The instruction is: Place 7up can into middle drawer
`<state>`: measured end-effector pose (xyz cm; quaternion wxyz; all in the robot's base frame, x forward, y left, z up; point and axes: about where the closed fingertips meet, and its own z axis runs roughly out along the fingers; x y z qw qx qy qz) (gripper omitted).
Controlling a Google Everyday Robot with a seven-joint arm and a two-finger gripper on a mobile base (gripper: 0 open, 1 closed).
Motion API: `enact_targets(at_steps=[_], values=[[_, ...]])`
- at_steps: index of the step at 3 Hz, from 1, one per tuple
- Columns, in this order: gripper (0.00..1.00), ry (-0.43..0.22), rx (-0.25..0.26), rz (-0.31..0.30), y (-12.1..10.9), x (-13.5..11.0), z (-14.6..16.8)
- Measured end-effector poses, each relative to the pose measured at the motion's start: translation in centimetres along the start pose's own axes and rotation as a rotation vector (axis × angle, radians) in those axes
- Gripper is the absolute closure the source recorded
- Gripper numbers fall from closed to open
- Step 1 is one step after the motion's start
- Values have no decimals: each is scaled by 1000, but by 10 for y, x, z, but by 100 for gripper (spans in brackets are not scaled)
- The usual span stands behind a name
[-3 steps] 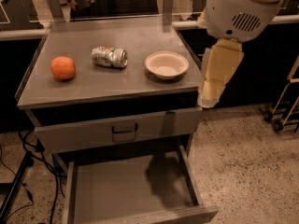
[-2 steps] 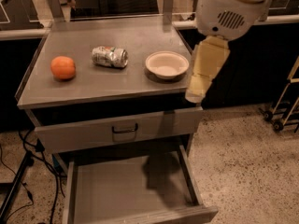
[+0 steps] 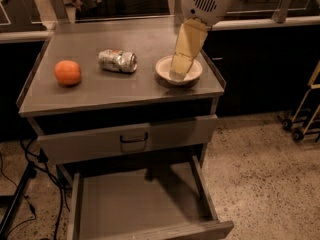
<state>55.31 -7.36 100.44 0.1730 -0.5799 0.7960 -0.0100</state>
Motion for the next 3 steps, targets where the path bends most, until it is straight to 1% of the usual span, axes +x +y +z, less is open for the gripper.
enact_targets(at_steps=[1,2,3], values=[[0,-19,13,-4,-3,-7,0],[0,-56,8,-15,-5,-23,10],[0,-99,20,-45,-14,-61,13]])
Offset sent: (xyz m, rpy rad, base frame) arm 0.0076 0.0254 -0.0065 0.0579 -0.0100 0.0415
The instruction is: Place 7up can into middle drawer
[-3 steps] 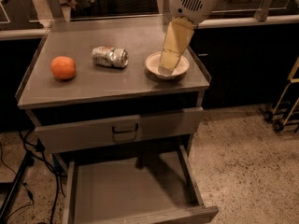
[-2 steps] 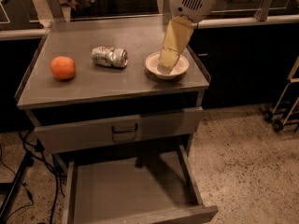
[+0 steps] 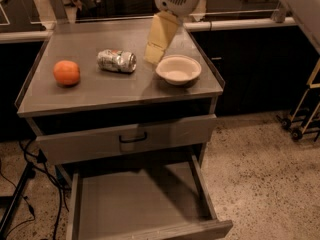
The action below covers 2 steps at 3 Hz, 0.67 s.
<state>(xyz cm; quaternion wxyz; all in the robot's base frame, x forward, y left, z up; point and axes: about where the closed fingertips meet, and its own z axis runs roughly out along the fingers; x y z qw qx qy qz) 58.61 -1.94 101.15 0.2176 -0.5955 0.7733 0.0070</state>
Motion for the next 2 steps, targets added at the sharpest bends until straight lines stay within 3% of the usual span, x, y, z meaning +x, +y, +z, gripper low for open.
enact_targets(at_steps=[1,2], values=[[0,-17,-16,-31,-11,-32,12],[0,-31,-6,-33,-13,-37,11]])
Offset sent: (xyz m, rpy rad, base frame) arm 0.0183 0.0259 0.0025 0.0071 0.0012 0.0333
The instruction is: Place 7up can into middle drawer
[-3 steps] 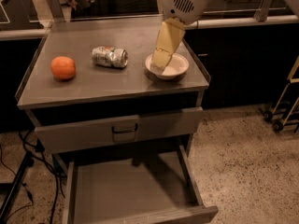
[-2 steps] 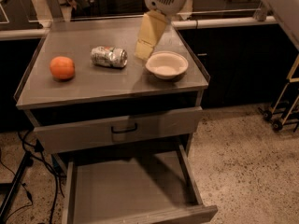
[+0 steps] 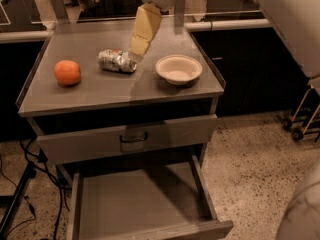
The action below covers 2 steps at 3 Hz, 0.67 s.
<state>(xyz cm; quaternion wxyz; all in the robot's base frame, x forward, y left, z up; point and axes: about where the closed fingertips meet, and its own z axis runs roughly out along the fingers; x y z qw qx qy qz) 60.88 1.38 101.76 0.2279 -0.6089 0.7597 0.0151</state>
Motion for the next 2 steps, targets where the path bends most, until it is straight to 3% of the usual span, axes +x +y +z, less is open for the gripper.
enact_targets(at_steps=[1,2], values=[[0,0,0,0,0,0,0],[0,-3,-24,26,-35,-10,26]])
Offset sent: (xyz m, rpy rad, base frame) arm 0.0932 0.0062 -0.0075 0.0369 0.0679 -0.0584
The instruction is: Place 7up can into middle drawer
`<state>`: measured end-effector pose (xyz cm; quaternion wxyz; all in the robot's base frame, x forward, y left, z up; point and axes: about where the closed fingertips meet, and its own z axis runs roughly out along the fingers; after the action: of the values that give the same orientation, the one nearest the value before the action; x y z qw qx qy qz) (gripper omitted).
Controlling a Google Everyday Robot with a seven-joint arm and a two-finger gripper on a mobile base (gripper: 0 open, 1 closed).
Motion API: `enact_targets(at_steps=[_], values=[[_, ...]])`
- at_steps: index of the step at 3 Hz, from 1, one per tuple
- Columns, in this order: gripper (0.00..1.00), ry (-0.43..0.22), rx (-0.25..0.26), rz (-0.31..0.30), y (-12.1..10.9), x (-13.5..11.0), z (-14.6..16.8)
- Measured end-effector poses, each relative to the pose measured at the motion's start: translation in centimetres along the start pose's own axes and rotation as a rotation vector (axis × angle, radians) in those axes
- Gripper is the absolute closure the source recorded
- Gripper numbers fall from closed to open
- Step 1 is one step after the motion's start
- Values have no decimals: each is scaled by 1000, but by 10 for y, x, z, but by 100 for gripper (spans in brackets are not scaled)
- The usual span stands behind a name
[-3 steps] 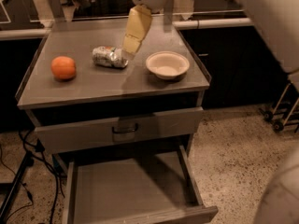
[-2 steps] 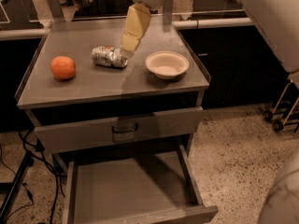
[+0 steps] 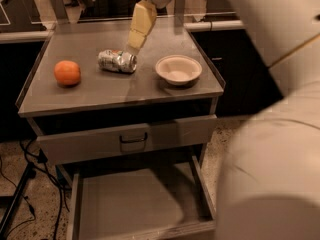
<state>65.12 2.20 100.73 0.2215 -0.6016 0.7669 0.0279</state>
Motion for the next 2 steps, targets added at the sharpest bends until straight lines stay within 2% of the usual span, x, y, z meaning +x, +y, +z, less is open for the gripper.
enact_targets(at_steps=[1,2], values=[[0,-37,-27,10,-45,-27,41],[0,-68,0,12,-54,-36,42]])
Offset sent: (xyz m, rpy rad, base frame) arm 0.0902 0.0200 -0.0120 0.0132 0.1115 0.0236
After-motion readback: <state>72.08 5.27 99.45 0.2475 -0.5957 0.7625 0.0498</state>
